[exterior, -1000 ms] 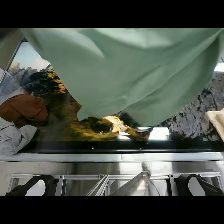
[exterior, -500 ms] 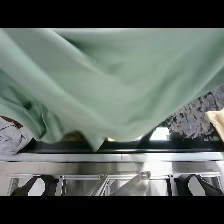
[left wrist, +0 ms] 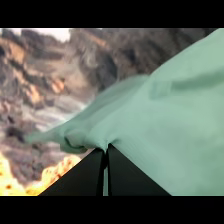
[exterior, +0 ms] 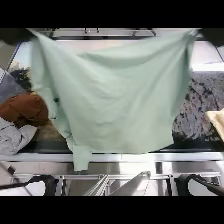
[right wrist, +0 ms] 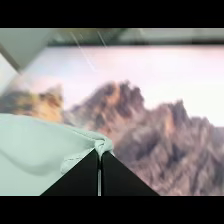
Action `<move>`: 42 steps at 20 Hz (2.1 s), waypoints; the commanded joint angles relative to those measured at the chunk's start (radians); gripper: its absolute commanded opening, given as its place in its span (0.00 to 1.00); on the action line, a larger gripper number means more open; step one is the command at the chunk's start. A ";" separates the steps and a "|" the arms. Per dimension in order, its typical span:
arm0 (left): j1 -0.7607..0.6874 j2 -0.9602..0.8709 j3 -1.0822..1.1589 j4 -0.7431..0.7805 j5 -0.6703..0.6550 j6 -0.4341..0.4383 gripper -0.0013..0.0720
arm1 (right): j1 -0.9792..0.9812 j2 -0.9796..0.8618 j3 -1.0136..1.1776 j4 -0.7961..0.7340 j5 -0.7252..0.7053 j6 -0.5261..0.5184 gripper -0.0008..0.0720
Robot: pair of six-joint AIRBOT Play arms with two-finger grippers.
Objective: Fold the shirts.
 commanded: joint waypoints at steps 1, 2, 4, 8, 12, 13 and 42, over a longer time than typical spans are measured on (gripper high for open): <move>-0.061 -0.247 0.003 0.227 0.066 0.006 0.05 | 0.039 -0.201 -0.044 -0.126 -0.194 0.064 0.03; -0.055 -0.294 0.003 0.238 0.119 0.004 0.05 | 0.039 -0.242 -0.044 -0.126 -0.252 0.080 0.03; -0.043 -0.353 0.003 0.238 0.204 -0.042 0.15 | 0.039 -0.299 -0.044 -0.125 -0.328 0.090 0.12; 0.034 -0.352 0.003 0.238 0.175 -0.147 1.00 | -0.033 -0.302 -0.043 -0.189 -0.179 0.091 0.68; 0.176 -0.326 -0.070 0.167 -0.105 -0.271 0.99 | -0.197 -0.291 -0.064 -0.423 0.193 0.153 0.68; 0.203 -0.305 -0.148 0.110 -0.158 -0.273 0.99 | -0.235 -0.291 -0.090 -0.451 0.251 0.146 0.68; 0.082 0.056 -1.291 0.042 0.340 -0.211 0.71 | -0.123 -0.398 -0.494 -0.261 0.276 -0.084 0.03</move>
